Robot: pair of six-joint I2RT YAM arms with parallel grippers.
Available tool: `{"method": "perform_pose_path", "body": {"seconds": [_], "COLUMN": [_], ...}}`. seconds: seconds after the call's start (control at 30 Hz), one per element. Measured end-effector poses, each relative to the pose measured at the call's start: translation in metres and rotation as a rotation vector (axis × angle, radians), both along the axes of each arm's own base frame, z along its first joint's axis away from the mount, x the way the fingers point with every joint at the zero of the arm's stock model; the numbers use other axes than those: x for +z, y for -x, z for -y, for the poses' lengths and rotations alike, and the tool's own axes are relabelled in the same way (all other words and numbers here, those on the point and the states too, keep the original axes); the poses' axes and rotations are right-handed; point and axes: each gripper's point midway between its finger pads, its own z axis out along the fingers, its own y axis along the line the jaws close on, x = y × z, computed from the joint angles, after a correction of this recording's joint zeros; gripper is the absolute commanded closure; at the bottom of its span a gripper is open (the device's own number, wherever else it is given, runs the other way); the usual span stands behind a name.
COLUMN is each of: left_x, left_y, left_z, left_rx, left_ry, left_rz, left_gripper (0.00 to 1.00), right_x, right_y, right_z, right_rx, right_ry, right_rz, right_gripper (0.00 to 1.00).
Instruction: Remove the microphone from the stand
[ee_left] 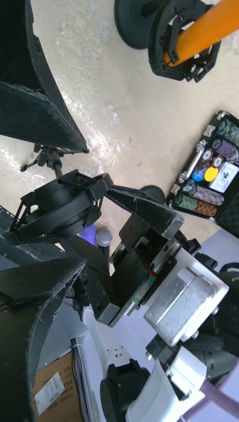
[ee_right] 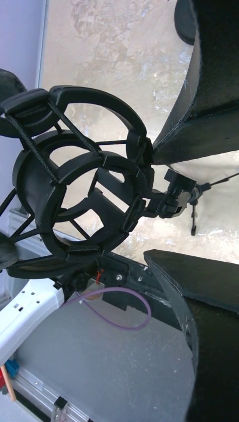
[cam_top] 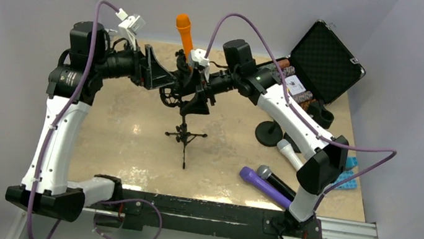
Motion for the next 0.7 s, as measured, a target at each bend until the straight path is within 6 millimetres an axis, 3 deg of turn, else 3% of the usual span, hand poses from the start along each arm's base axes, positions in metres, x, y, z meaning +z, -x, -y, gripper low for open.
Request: {"method": "perform_pose_path", "body": {"seconds": [0.17, 0.33, 0.5, 0.57, 0.63, 0.7], "left_x": [-0.011, -0.024, -0.024, -0.023, -0.023, -0.024], "left_y": [0.006, 0.011, 0.013, 0.013, 0.012, 0.012], "left_z": [-0.001, 0.005, 0.009, 0.009, 0.01, 0.011], "left_rx": [0.006, -0.024, -0.042, -0.046, -0.05, -0.055], "left_ry": [-0.037, -0.047, -0.037, -0.033, -0.029, -0.026], "left_rz": [-0.029, -0.066, -0.069, -0.069, -0.071, -0.07], "left_gripper": [0.29, 0.4, 0.56, 0.7, 0.73, 0.79], "right_x": [0.001, -0.008, -0.032, -0.034, -0.034, -0.034], "right_y": [-0.001, -0.007, -0.006, -0.007, -0.007, -0.007], "right_z": [-0.008, -0.012, -0.009, -0.01, -0.01, -0.01], "right_rx": [-0.016, -0.041, -0.044, -0.042, -0.041, -0.04], "right_ry": [-0.004, 0.012, 0.051, 0.042, 0.038, 0.036], "right_rz": [-0.005, -0.009, -0.028, -0.021, -0.015, -0.014], "right_gripper": [0.43, 0.43, 0.68, 0.85, 1.0, 1.0]}}
